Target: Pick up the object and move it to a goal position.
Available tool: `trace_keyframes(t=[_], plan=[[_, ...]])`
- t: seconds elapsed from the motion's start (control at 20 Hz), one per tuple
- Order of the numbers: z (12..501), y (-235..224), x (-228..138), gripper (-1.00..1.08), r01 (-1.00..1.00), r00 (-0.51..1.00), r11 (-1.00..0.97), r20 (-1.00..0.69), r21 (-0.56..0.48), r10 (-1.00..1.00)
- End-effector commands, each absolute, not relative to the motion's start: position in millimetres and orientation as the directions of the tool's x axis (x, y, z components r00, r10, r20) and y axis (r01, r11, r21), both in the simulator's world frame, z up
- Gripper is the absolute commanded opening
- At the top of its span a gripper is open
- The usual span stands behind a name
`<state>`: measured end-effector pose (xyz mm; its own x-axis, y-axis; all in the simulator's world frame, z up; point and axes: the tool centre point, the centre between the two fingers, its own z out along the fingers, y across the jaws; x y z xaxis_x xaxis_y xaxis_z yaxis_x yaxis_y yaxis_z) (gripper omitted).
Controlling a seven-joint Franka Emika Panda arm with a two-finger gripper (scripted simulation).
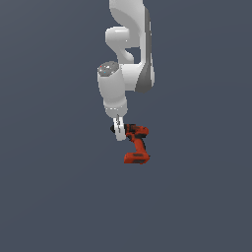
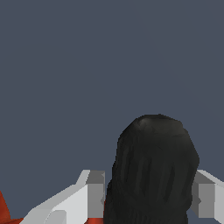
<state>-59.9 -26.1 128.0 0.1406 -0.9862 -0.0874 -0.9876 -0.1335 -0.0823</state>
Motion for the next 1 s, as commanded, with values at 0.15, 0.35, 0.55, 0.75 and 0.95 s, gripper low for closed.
trace_keyframes(t=[0.15, 0.35, 0.55, 0.75, 0.95], plan=[[174.8, -33.5, -30.2, -1.00, -0.987, 0.141, -0.133, -0.085, -0.089, -0.986], [197.5, -36.6, -14.7, -1.00, -0.987, 0.142, -0.134, -0.087, -0.090, -0.986], [212.9, -38.6, -3.6, -1.00, -0.987, 0.142, -0.134, -0.088, -0.090, -0.986], [221.4, -39.7, 3.0, -1.00, -0.987, 0.143, -0.135, -0.090, -0.091, -0.986], [224.1, -40.0, 5.1, -1.00, -0.987, 0.143, -0.135, -0.090, -0.091, -0.986]])
